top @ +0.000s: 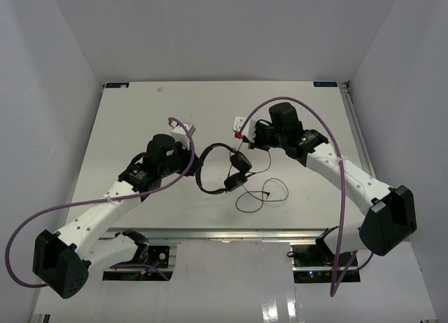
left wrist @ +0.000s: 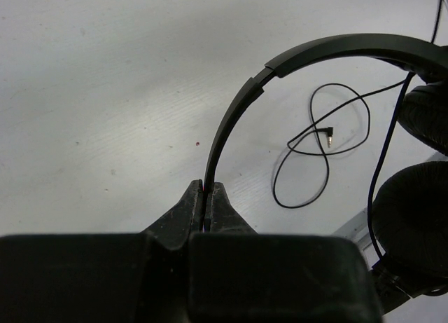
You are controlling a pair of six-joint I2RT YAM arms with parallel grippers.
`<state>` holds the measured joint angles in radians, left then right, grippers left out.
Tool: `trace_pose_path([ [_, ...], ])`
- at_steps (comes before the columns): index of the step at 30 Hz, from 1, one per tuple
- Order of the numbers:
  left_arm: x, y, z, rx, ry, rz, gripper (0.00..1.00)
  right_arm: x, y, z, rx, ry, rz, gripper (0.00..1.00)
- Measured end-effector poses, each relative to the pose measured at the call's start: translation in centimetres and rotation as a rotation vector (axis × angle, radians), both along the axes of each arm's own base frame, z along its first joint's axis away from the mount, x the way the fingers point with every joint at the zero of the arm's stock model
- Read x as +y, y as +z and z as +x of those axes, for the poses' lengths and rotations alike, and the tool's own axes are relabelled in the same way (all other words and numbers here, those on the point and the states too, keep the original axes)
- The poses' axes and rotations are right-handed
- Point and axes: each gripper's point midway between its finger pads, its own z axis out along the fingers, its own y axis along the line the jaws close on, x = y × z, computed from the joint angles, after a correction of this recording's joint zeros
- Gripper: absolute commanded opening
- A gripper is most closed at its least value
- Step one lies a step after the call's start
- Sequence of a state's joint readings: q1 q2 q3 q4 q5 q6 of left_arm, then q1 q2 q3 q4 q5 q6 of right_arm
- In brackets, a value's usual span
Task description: Wrap the headphones
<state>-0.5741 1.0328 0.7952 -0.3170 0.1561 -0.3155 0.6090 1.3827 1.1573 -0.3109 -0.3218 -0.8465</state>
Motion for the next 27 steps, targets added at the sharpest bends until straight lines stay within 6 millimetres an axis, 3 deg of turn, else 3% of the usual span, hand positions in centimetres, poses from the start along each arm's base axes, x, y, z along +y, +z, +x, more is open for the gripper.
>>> trace_pose_path([
  [7,-1.1,0.2,-1.8,0.044,-0.081,-0.041,0.0,2.0,-1.3,-1.8,0.138,0.079,0.074,0.1],
  [13,-1.5,0.9,-2.2,0.064,-0.092,-0.068,0.0,3.0,-2.4,-2.8,0.248,0.115,0.119,0.11],
  [21,-1.9,4.7,-1.9,0.022,-0.077,-0.136,0.0,3.0,-3.6,-4.8,0.414,0.154,0.225,0.18],
  [27,-2.1,6.7,-1.9,0.016,-0.062,-0.18,0.0,3.9,-2.6,-6.5,0.539,0.234,0.351,0.32],
])
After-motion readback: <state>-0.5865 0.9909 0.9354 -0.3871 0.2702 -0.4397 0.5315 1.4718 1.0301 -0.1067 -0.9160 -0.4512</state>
